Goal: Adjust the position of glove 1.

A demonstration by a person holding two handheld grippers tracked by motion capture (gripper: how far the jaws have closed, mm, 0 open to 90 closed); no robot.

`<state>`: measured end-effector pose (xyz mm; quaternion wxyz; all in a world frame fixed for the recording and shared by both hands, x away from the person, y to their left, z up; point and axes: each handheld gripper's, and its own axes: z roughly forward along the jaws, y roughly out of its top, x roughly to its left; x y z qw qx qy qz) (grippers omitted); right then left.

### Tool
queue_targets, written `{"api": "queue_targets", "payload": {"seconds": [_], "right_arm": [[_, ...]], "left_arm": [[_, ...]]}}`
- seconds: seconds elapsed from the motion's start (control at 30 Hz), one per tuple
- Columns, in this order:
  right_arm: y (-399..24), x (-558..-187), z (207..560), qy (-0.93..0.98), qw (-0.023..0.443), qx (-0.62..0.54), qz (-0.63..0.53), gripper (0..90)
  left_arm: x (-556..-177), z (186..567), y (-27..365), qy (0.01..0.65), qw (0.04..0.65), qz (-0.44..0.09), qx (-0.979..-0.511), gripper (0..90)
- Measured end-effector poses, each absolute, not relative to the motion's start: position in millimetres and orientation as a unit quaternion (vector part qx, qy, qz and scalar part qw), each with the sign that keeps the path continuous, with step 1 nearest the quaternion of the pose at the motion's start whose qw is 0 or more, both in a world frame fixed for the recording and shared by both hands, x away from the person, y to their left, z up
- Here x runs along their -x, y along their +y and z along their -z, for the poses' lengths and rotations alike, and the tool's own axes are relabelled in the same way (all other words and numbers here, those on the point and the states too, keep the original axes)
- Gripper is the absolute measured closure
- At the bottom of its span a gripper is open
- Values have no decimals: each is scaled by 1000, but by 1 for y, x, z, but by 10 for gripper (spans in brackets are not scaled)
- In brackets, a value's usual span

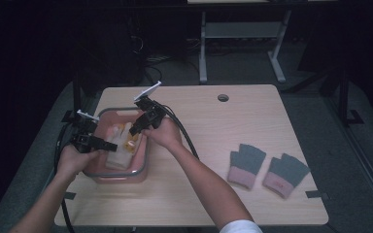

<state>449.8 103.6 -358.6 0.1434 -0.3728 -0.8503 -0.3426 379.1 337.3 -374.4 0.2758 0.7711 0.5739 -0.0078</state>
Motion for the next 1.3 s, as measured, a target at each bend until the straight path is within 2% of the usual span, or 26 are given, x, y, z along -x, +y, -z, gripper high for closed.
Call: {"api": "queue_targets", "payload": {"seconds": [0.07,0.17,0.27,0.5,0.67,1.0,1.3], "right_arm": [[100,-448,357,-849,143,373,346,643],[95,-447,355,-847,142,373,350,643],[90,-445,353,-845,144,374,353,642],[77,-443,352,-841,145,375,362,634],[70,-444,355,-835,153,381,366,634],[61,-440,352,-832,152,377,377,625],[38,-437,348,-821,150,386,393,585]], "left_arm": [[-379,369,338,574,276,-1,-771,576],[-378,366,335,568,275,-2,-776,658],[-379,374,328,571,266,-2,-777,704],[-383,390,322,565,220,-2,-795,714],[-382,393,323,563,224,-2,-795,714],[-376,377,329,566,271,-7,-779,604],[-370,366,322,542,296,-15,-787,521]]}}
